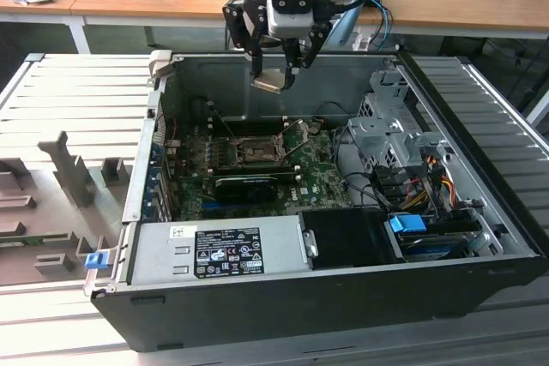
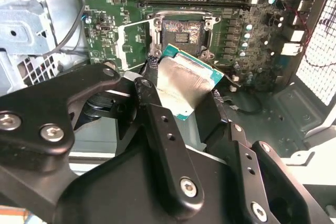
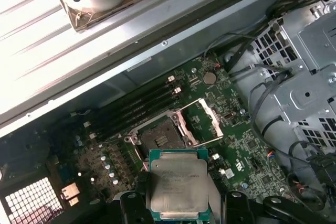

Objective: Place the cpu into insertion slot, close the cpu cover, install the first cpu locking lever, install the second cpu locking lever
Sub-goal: 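Place the cpu into insertion slot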

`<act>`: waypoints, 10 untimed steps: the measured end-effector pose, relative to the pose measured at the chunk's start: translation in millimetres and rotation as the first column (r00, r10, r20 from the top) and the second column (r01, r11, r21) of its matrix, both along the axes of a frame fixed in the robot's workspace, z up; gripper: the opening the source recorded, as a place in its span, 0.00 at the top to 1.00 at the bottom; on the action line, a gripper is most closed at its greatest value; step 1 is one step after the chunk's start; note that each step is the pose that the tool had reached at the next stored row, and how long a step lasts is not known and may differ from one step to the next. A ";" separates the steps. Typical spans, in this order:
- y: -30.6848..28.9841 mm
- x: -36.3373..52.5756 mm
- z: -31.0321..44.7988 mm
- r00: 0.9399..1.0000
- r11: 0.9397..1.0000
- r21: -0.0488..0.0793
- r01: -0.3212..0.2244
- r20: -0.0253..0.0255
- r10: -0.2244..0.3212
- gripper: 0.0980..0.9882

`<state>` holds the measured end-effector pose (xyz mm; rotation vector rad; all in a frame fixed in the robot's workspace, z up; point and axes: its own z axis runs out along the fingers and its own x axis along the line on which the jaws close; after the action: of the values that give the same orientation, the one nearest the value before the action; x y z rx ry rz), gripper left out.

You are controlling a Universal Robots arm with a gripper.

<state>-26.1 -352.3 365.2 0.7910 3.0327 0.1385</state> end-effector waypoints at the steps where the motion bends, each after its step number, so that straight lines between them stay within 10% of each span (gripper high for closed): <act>1: 0.0 0.0 -0.1 1.000 1.000 0.000 0.012 0.000 -0.012 0.52; 10: -0.2 -0.1 -5.5 1.000 1.000 0.000 0.025 0.000 -0.025 0.52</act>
<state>-26.2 -352.5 359.8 0.8287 3.0214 0.1383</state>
